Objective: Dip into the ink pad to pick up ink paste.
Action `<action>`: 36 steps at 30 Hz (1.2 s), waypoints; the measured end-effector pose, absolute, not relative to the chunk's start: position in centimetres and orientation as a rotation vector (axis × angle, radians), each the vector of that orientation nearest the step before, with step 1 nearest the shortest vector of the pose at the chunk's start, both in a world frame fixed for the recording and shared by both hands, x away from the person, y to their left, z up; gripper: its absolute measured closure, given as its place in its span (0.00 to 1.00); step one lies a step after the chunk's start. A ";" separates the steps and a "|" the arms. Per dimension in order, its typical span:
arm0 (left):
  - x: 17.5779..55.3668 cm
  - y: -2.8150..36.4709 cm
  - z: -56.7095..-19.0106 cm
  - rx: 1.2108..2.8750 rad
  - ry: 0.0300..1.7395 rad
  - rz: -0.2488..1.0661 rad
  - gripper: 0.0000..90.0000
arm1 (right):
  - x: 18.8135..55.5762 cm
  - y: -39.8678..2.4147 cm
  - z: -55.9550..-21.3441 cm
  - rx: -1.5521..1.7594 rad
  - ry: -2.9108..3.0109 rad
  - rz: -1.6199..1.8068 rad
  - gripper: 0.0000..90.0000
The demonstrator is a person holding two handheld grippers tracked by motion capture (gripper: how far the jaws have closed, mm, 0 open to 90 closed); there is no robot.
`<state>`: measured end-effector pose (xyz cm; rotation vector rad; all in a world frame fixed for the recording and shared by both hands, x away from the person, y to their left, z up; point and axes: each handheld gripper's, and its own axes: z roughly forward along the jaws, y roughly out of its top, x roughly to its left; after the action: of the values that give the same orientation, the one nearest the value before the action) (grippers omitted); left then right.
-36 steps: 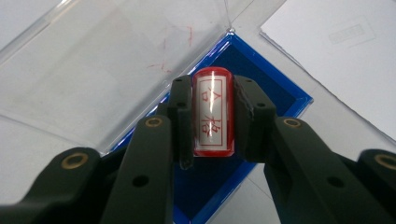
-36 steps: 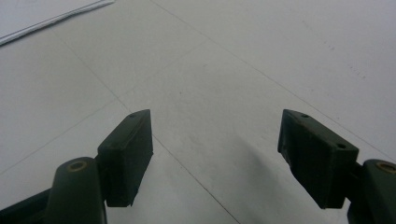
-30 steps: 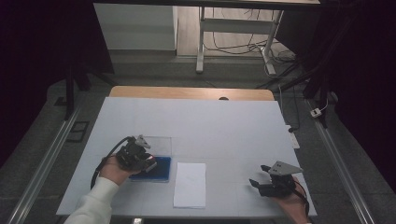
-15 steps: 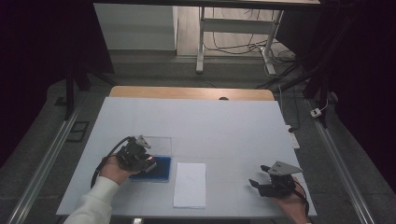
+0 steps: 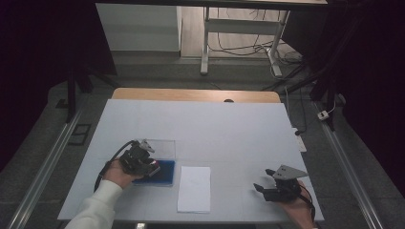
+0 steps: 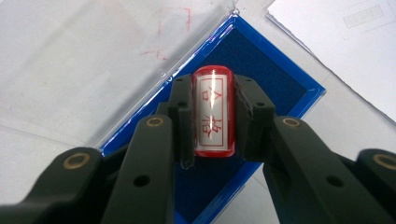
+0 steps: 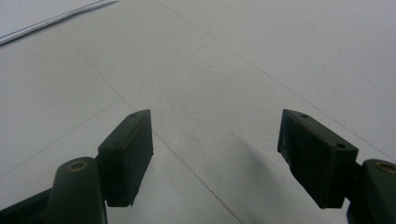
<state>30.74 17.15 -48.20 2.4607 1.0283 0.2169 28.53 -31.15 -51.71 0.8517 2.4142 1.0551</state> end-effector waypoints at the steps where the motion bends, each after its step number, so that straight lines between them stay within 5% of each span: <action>1: 30.7 17.1 -48.2 2.461 1.027 0.220 0.79 | 28.5 -31.1 -51.7 0.854 2.411 1.056 0.30; 36: 30.4 17.1 -48.4 2.446 1.030 0.241 0.79 | 28.5 -31.1 -51.8 0.846 2.418 1.046 0.30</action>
<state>30.42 17.05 -48.39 2.4464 1.0297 0.2413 28.55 -31.07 -51.78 0.8457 2.4176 1.0462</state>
